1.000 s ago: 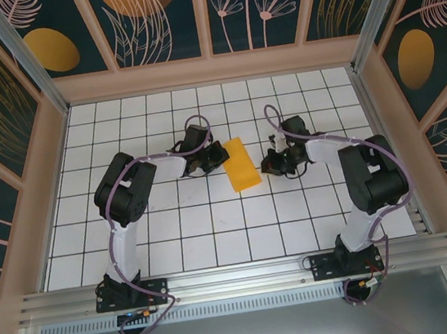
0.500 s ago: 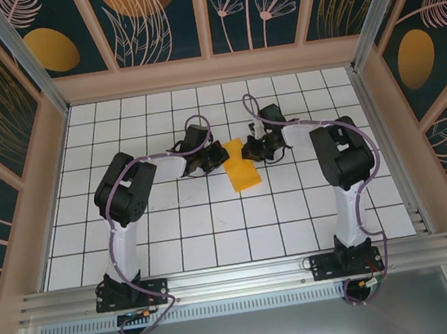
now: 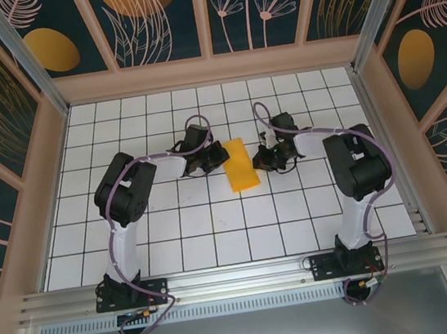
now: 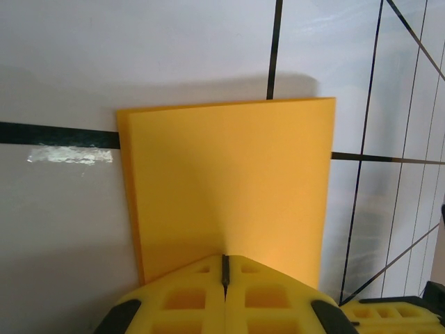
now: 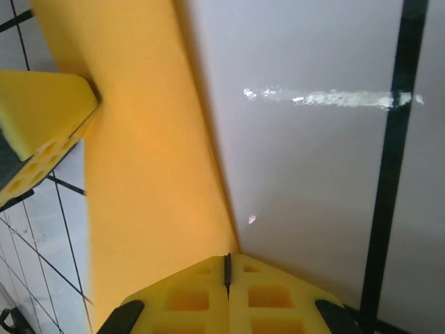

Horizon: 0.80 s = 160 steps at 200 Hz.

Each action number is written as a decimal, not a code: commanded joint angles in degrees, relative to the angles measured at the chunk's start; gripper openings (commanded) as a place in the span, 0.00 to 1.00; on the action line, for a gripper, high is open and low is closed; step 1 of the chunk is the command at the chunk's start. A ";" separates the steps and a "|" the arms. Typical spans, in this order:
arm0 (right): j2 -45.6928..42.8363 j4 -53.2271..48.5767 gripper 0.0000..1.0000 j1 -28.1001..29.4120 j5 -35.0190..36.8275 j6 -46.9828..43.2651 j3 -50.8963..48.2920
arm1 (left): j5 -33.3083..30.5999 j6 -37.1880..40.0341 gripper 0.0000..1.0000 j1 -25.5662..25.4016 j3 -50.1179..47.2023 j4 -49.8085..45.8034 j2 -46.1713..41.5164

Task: Fold a paper plane with a square sheet of paper (pick it up from the middle)
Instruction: Fold the square sheet of paper in half at the center of the table.

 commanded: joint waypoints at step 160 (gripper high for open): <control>-0.80 -4.97 0.00 1.14 -1.92 -3.55 -6.53 | -8.13 2.55 0.00 0.00 -3.71 -15.45 6.80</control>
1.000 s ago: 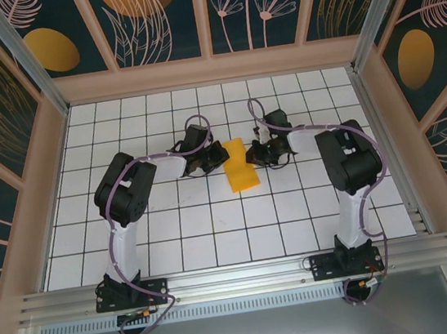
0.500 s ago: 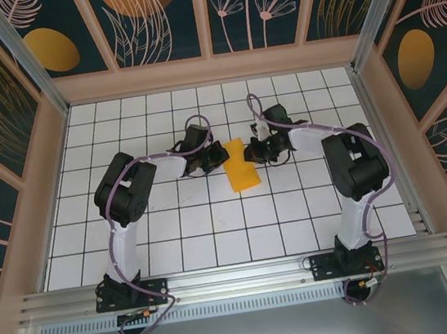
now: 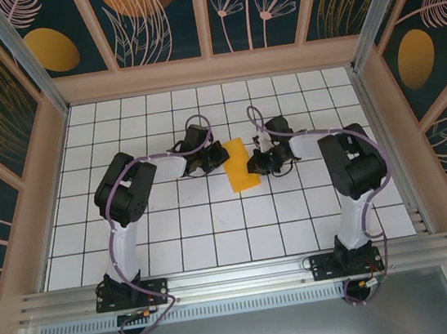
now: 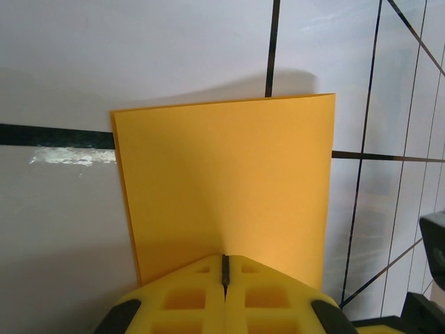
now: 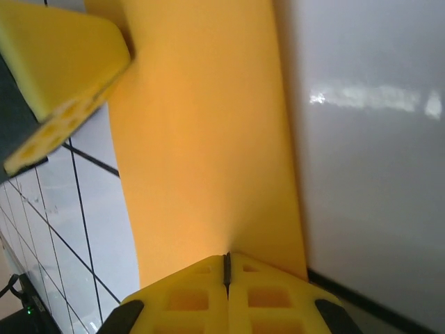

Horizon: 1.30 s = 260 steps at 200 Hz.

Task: Fold a paper plane with a square sheet of paper (pick it up from the middle)
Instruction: Fold the square sheet of paper in half at the center of the table, then rotate the square sheet of paper at the center of the table.

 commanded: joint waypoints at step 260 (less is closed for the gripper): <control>-6.71 -2.16 0.11 5.58 10.06 6.32 -1.82 | -11.54 3.69 0.38 3.58 -3.20 -14.66 -18.13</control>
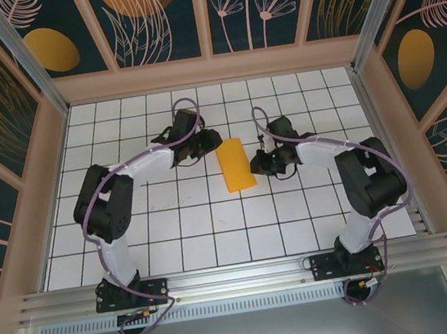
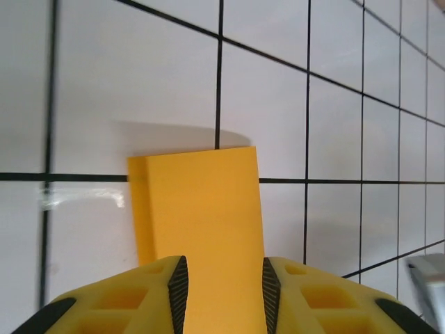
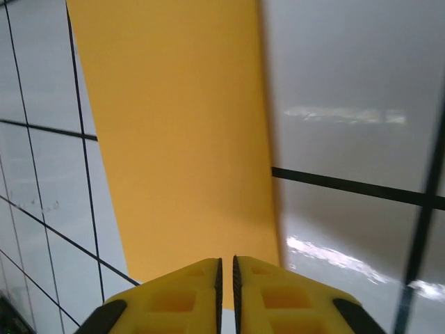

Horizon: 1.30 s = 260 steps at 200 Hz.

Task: Fold a paper plane with a square sheet of paper (pick it up from the middle)
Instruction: Rotate the square sheet of paper at the center of the table.

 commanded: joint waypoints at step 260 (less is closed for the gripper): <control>27.45 -10.64 0.04 3.96 8.46 3.81 40.29 | -5.39 -3.78 0.50 4.42 -24.55 8.01 -19.29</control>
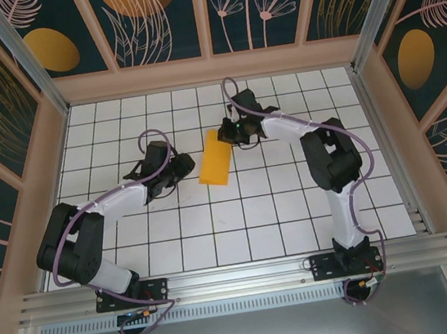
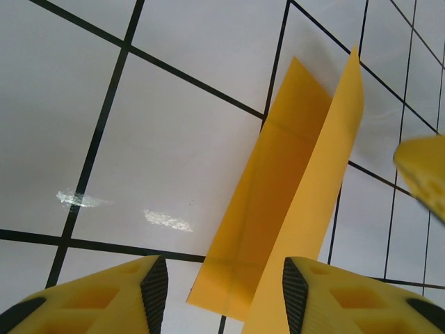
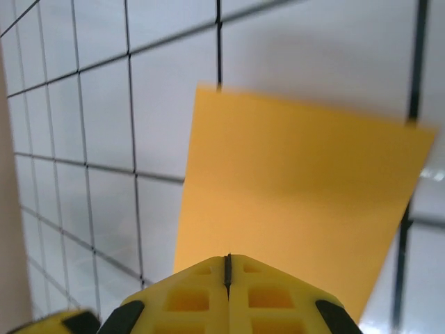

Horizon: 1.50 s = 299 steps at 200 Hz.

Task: Fold a paper plane with a square sheet of paper (pick it up from the middle)
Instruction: Rotate the square sheet of paper at the center of the table, then first fold in half a square sheet of paper at the center of the table.

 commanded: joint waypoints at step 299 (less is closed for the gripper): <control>-19.98 20.22 0.00 1.32 -8.07 10.93 -38.38 | 10.14 -10.23 0.01 -13.15 1.58 13.90 12.46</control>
